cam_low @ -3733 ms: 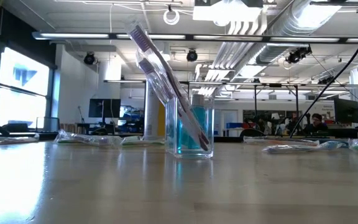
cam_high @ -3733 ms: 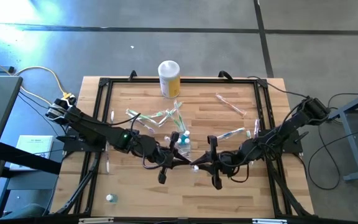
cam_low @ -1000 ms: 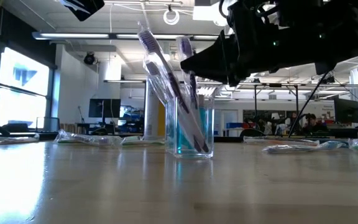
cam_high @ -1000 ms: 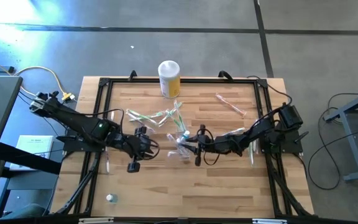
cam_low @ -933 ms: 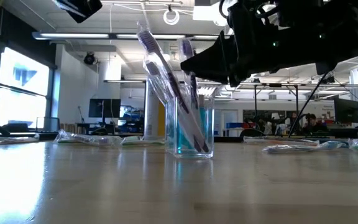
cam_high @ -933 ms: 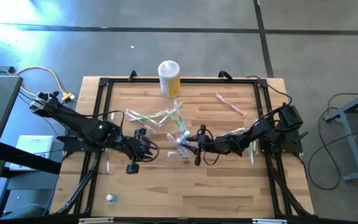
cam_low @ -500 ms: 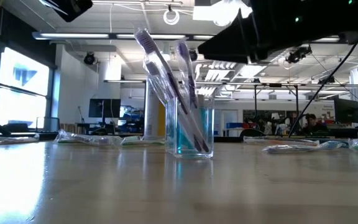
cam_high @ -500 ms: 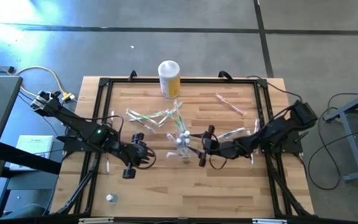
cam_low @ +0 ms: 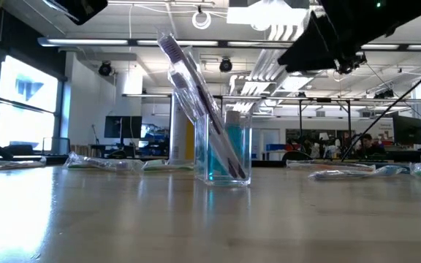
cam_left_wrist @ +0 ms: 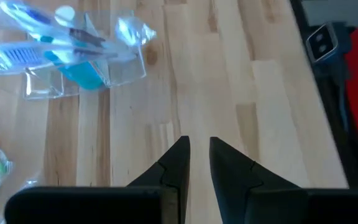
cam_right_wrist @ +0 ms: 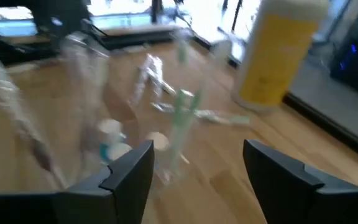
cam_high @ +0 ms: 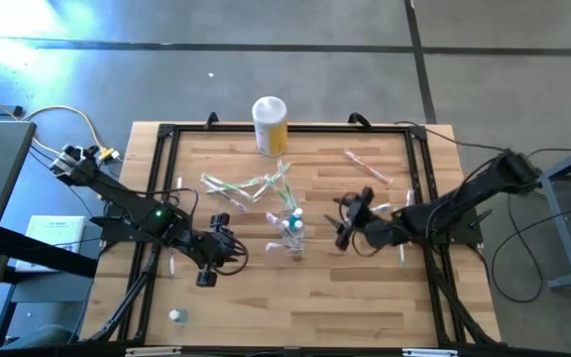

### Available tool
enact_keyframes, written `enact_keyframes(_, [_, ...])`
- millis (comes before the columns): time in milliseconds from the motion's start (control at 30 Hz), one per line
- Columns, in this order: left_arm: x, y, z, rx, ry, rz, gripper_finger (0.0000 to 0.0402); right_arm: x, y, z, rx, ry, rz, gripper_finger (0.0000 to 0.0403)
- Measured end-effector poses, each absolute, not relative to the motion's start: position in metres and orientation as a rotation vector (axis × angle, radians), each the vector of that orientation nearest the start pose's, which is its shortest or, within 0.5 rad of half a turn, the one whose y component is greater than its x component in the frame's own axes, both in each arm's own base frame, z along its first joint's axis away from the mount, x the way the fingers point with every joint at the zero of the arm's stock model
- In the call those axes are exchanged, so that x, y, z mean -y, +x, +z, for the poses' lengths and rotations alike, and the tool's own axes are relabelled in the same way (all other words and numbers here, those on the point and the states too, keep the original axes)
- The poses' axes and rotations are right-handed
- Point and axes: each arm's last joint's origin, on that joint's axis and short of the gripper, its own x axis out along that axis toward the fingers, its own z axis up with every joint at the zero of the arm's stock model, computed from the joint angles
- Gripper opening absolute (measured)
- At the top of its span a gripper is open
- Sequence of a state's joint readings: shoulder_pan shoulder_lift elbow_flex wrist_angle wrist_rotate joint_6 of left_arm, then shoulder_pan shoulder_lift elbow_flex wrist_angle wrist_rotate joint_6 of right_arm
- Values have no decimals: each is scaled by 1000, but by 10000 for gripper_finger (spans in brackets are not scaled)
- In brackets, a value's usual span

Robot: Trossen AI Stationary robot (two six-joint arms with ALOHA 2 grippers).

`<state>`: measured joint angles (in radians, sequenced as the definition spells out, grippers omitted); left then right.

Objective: Pick & Place toothbrushing station
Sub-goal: Put the orange toothbrush into the transparent organizer

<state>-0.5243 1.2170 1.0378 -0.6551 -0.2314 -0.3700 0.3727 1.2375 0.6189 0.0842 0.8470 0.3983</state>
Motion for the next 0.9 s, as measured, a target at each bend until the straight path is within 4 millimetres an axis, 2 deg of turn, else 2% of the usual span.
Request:
enact_keyframes(333, [128, 235, 266, -923, 16, -107, 58, 36, 204, 218, -568, 314, -808, 239])
enact_keyframes(533, [134, 244, 248, -990, 111, -142, 58, 90, 194, 207, -668, 448, -829, 239])
enact_keyframes(700, [136, 247, 242, -1007, 143, -153, 58, 120, 189, 187, -777, 507, -834, 238])
enact_keyframes(800, [136, 247, 241, -1010, 145, -153, 58, 130, 191, 174, -829, 520, -839, 238])
enact_keyframes(900, [137, 249, 242, -991, 137, -155, 58, 137, 196, 162, -866, 457, -884, 238])
